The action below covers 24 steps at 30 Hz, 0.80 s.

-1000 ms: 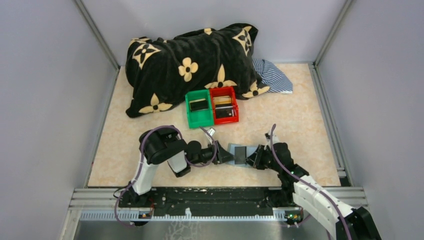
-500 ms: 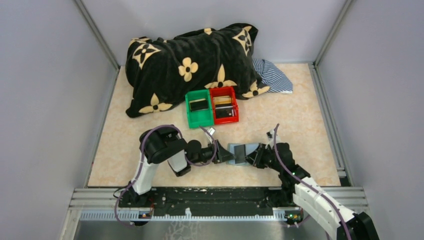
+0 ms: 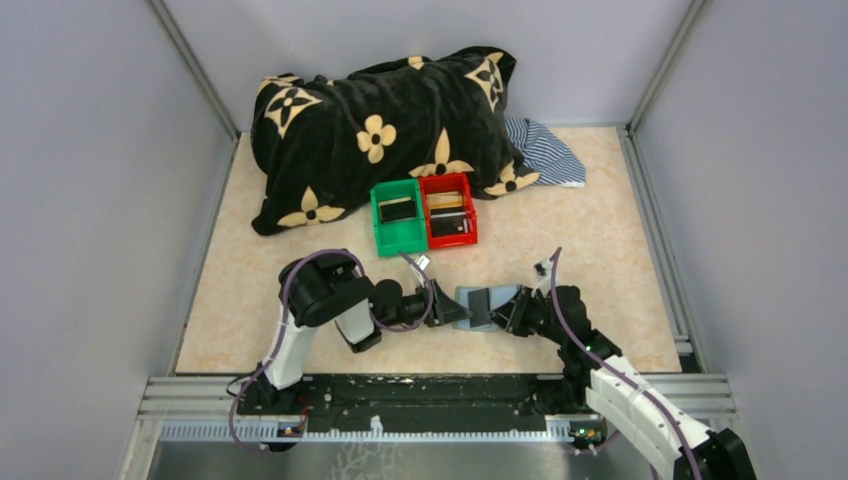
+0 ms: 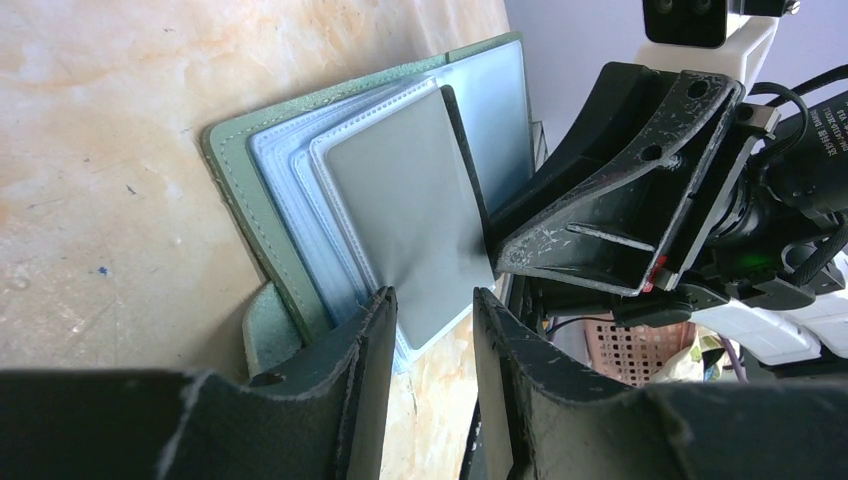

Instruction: Take the credit cards out of the card holder

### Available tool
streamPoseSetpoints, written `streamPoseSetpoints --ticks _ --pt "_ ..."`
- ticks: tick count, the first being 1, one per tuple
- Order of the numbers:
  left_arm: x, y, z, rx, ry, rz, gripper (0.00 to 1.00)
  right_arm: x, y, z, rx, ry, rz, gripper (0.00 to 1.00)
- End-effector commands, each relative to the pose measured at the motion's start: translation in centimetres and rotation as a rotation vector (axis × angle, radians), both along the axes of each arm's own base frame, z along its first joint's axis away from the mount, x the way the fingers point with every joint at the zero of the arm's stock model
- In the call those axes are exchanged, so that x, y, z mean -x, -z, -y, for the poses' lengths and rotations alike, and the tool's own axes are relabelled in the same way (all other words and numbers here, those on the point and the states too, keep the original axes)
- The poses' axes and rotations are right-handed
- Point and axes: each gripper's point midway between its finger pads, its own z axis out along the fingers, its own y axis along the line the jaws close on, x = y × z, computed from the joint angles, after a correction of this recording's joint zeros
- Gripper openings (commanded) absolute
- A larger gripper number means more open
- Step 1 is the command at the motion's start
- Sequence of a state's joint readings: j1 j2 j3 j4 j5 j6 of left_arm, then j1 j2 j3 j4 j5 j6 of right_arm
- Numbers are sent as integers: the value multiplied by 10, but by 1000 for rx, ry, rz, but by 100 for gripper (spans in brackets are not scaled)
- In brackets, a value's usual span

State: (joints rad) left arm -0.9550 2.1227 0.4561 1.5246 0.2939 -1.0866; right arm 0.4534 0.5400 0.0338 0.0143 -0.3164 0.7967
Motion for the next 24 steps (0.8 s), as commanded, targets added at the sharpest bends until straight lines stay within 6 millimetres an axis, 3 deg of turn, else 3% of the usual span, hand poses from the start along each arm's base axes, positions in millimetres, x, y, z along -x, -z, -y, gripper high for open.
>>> streamPoseSetpoints --ticks 1,9,24 --pt "1 25 -5 -67 -2 -31 42 -11 -42 -12 -98 -24 103 16" --pt "0 25 -5 -66 1 -31 42 -12 -48 -15 -116 -32 104 0" --pt "-2 27 -6 -63 -7 -46 41 -18 -63 -6 -65 -1 144 0"
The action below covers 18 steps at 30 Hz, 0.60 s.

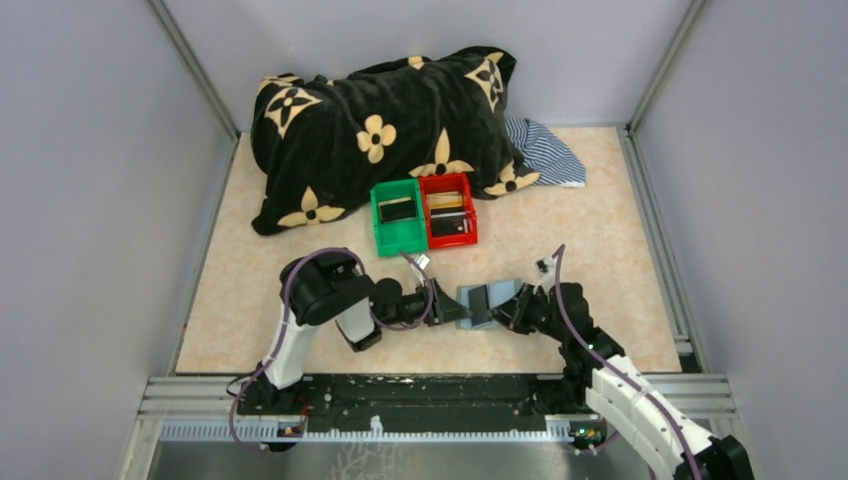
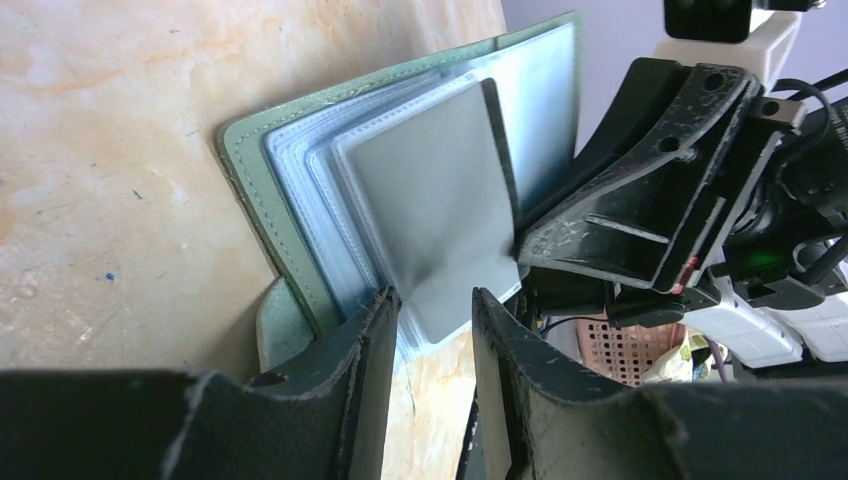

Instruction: Take the credit cards out of the card holder

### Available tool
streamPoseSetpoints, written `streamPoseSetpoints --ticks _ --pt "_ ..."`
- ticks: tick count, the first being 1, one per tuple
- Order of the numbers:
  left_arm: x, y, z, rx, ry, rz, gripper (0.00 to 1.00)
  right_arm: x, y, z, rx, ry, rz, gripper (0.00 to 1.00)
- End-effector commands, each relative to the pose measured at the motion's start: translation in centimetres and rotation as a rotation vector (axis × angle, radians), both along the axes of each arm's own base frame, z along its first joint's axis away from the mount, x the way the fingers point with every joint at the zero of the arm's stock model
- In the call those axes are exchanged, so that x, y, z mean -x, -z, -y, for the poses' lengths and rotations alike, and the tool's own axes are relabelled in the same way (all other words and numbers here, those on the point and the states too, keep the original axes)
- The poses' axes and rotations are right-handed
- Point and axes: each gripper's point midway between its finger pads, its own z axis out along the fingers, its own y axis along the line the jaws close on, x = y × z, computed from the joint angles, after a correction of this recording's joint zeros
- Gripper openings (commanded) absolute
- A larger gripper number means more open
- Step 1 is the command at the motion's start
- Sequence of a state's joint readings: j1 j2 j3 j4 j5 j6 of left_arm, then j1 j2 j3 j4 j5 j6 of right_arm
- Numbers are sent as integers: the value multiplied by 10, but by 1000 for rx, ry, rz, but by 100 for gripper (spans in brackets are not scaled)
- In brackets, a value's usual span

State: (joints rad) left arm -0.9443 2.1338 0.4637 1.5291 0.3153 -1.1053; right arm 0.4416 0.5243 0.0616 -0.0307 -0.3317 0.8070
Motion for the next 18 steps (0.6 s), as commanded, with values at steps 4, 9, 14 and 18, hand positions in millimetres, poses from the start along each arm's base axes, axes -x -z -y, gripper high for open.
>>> streamPoseSetpoints --ticks 4,9,14,18 --pt "-1 26 -7 -70 -15 -29 41 -20 -60 0 -20 20 173 0" --pt "0 26 -7 -64 -15 -33 41 -21 -59 3 -3 35 172 0" --pt "0 26 -8 -62 -18 -36 41 -23 -62 12 57 56 182 0" --pt "-1 25 -8 -58 -19 -36 41 -28 -73 23 117 87 216 0"
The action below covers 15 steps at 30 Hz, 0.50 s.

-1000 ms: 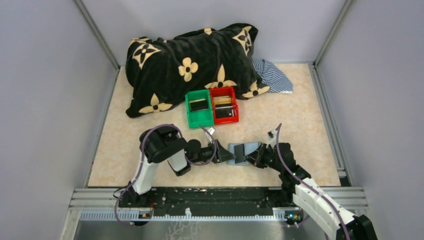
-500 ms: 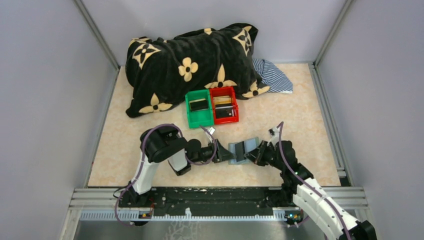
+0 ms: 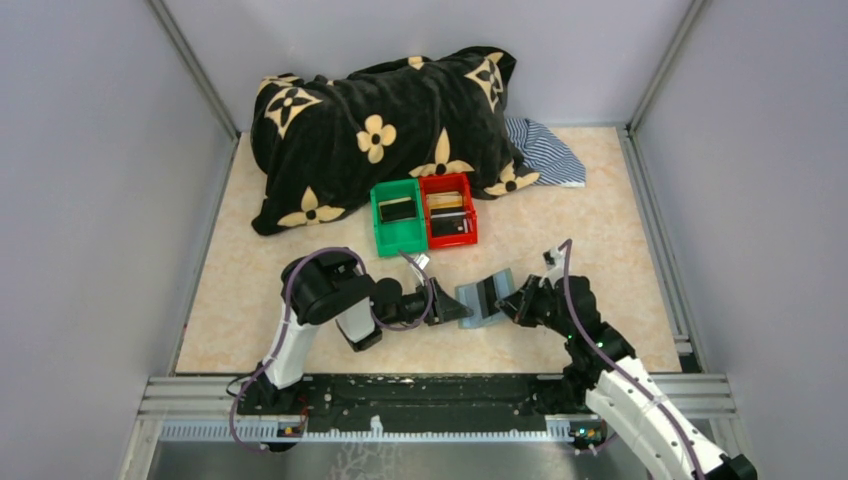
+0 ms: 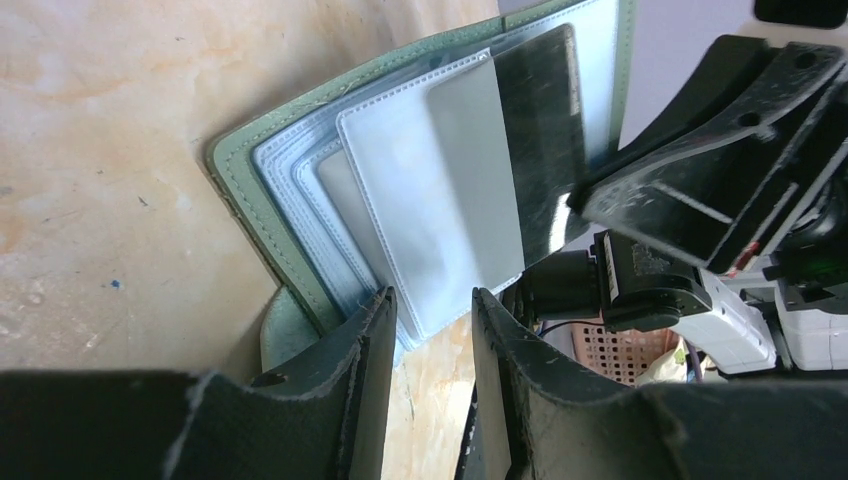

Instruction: Take the credit cards out of the card holder

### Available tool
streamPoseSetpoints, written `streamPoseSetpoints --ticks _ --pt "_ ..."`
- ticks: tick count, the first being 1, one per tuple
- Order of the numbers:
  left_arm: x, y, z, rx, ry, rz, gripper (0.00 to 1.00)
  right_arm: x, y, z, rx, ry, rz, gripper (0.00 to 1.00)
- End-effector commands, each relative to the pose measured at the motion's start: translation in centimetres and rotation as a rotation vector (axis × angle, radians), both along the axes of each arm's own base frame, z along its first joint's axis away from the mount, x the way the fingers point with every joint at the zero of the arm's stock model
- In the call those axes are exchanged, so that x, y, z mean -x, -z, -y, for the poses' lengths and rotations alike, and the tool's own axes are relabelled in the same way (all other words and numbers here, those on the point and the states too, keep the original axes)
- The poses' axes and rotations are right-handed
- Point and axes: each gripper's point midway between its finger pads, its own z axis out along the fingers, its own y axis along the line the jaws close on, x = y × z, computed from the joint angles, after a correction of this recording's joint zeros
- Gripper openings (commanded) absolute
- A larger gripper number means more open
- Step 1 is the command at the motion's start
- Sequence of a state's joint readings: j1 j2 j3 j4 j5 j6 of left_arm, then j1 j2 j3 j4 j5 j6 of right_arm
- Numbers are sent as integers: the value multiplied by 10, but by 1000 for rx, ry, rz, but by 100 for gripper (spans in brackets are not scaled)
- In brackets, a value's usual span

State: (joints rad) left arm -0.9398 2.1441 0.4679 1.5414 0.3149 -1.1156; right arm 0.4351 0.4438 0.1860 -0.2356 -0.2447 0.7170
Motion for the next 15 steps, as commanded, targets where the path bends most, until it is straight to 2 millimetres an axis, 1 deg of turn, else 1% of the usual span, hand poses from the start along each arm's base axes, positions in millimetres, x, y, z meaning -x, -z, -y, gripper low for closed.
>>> streamPoseSetpoints --ticks 1,9,11,13,15 --pt "1 25 -9 -65 -13 -31 41 -19 -49 9 33 44 151 0" --pt "0 18 -12 -59 -27 -18 41 -25 -73 23 93 89 205 0" --pt "-2 15 -16 -60 -47 -9 41 -25 -79 21 86 82 215 0" --pt "-4 7 -22 -59 -65 23 42 -24 -83 16 71 57 220 0" --pt "-3 -6 -25 -54 -67 66 42 -23 -86 11 47 32 226 0"
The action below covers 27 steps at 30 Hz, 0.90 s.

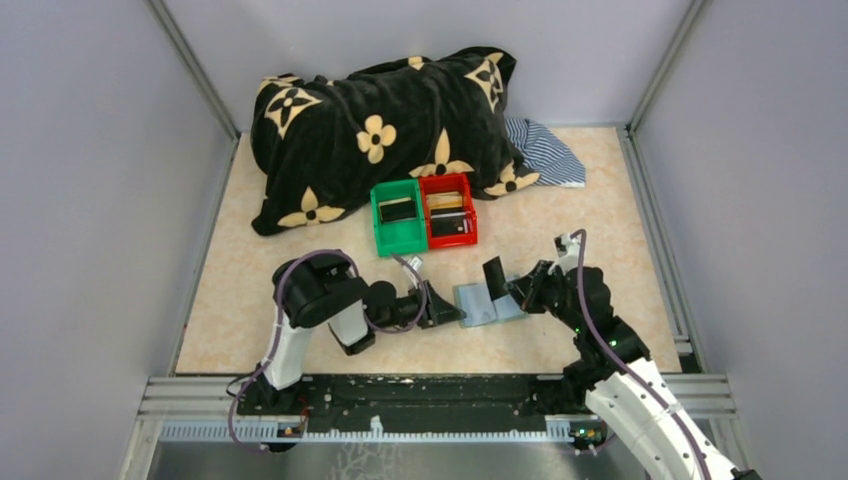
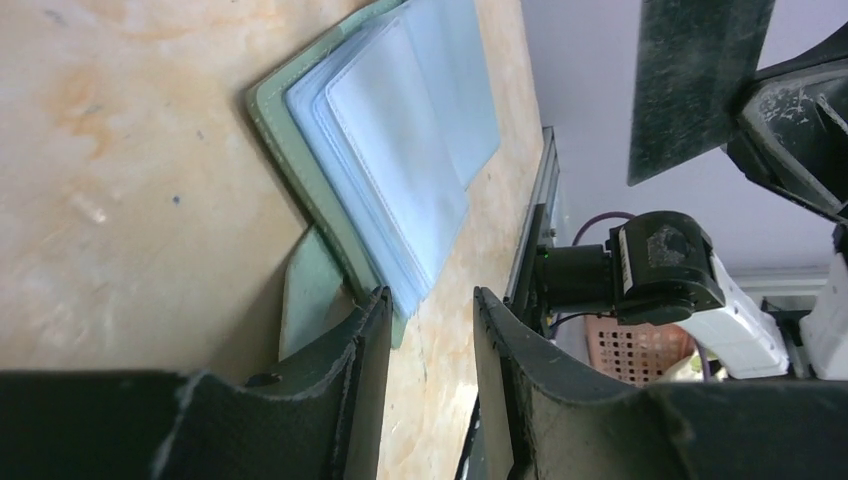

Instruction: Take the credit cards out of the card holder

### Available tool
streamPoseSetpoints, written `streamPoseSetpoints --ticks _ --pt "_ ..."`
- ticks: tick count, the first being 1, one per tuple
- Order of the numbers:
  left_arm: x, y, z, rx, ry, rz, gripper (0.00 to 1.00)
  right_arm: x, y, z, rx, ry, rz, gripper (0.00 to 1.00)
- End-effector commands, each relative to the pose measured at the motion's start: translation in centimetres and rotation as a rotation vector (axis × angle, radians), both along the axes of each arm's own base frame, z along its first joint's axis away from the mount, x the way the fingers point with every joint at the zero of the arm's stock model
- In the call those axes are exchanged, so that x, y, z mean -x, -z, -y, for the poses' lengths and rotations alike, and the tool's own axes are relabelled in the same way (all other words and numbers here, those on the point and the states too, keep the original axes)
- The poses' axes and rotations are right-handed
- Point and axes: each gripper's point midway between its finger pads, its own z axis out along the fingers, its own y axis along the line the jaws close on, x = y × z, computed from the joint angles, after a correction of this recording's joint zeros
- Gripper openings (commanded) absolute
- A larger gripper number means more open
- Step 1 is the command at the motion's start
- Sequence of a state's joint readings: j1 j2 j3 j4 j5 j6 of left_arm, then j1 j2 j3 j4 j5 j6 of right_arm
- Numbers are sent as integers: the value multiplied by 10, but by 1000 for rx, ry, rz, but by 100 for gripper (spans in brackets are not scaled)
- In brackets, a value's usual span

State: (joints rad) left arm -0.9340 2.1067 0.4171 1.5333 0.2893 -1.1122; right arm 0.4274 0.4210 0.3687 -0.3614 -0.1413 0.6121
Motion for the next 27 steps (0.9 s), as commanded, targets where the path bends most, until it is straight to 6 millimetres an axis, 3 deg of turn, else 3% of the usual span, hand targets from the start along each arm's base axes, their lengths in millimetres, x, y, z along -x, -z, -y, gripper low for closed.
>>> streamPoseSetpoints --ticks 1,5,8,11,20,27 --pt "-4 -20 -13 -8 -31 104 42 -4 -31 -10 -46 -47 81 0" --pt "9 -98 -10 219 31 244 44 -2 -38 -24 -91 -128 95 0" --pt "10 -126 -6 279 56 305 44 2 -49 -35 -120 -196 118 0" --pt "7 -131 -4 272 48 346 45 6 -63 -44 -171 -247 144 0" --pt "4 -138 1 353 53 326 46 11 -74 -50 -214 -285 149 0" --pt "2 -147 4 374 55 355 46 14 -69 -52 -229 -292 127 0"
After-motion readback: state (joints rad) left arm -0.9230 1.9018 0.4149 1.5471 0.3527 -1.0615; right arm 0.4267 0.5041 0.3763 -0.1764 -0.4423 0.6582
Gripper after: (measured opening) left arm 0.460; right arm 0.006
